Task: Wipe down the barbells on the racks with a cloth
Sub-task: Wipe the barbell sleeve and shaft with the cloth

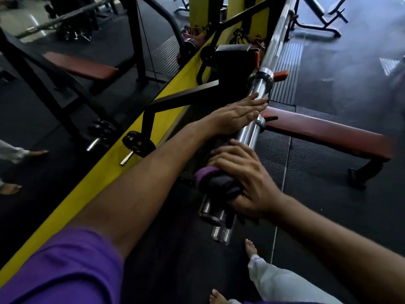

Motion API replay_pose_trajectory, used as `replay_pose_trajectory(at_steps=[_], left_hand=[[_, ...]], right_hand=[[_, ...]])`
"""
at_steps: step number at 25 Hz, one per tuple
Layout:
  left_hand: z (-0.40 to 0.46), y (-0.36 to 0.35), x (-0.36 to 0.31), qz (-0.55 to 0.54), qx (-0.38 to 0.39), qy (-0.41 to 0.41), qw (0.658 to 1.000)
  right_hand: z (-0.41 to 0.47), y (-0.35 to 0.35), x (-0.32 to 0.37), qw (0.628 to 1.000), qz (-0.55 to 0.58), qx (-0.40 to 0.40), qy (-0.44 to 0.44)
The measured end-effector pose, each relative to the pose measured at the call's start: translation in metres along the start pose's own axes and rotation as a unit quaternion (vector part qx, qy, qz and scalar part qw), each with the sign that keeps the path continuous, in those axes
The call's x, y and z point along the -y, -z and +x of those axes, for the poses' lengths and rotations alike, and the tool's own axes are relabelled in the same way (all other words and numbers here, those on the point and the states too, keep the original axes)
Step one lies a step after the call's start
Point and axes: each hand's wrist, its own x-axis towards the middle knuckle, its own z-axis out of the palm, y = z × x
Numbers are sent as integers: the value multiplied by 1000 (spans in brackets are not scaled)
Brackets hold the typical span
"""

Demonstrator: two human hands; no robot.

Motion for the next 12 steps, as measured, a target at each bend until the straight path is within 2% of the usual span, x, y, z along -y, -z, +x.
replay_pose_trajectory(at_steps=[3, 5, 9, 12], left_hand=[[-4, 2, -5, 1, 13, 15, 1000], [-5, 3, -7, -8, 4, 17, 1000], [-7, 5, -8, 3, 15, 19, 1000], [-6, 10, -14, 33, 26, 28, 999]], right_hand=[[4, -2, 1, 998, -5, -22, -55], [-12, -10, 25, 999, 8, -20, -40], [-51, -19, 60, 991, 136, 17, -5], [-80, -8, 58, 970, 243, -20, -20]])
